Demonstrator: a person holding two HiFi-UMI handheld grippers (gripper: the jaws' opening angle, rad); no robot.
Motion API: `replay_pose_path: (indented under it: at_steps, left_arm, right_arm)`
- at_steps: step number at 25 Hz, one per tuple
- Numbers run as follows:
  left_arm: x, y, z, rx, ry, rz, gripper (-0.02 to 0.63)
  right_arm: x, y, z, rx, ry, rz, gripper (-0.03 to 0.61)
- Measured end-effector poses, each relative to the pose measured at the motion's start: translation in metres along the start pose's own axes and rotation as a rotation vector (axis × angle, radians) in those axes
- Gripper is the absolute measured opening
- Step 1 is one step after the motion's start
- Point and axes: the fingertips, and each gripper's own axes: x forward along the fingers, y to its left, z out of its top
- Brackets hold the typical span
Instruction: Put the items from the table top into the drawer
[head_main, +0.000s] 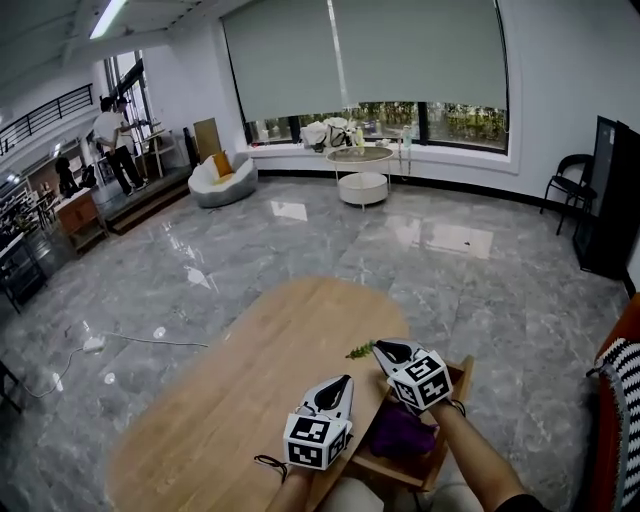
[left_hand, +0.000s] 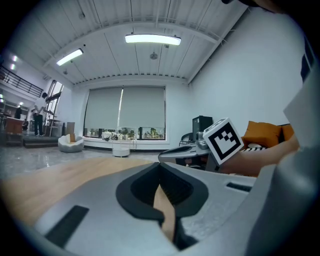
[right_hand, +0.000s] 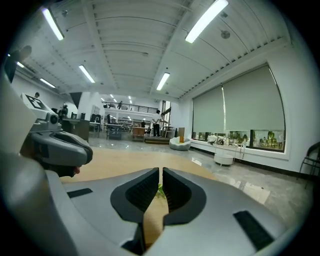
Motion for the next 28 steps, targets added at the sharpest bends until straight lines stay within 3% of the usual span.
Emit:
replay_pose_path:
  at_steps: [8,14,17,22,28]
  left_arm:
    - [0.000,0.011,0.001,-0.053,-0.015,0.011,0.005]
    - [0.003,0.015,0.000,-0.052,-0.019,0.009,0.005]
    - [0.004,0.013,0.001,-0.052,-0.015,0.004,0.005]
    - [0.001,0.016,-0.001,-0.061,-0.019,0.002,0.005]
    - [0.001,0.019,-0.002,-0.093,-0.021,0.005,0.005]
  right_arm:
    - [0.028,-0.011,-0.015,-0.006,0.085,-0.008,0.023]
    - [0.048,-0.011,-0.028,-0.002,0.144,0.016,0.154]
    - [0.055,-0.009,-0.036,-0.021,0.197,0.033,0.252]
    - [0.067,-0.003,-0.047,-0.053,0.276,0.062,0.298]
    - [0.073,-0.001,-0.059,-0.093,0.396,0.095,0.301]
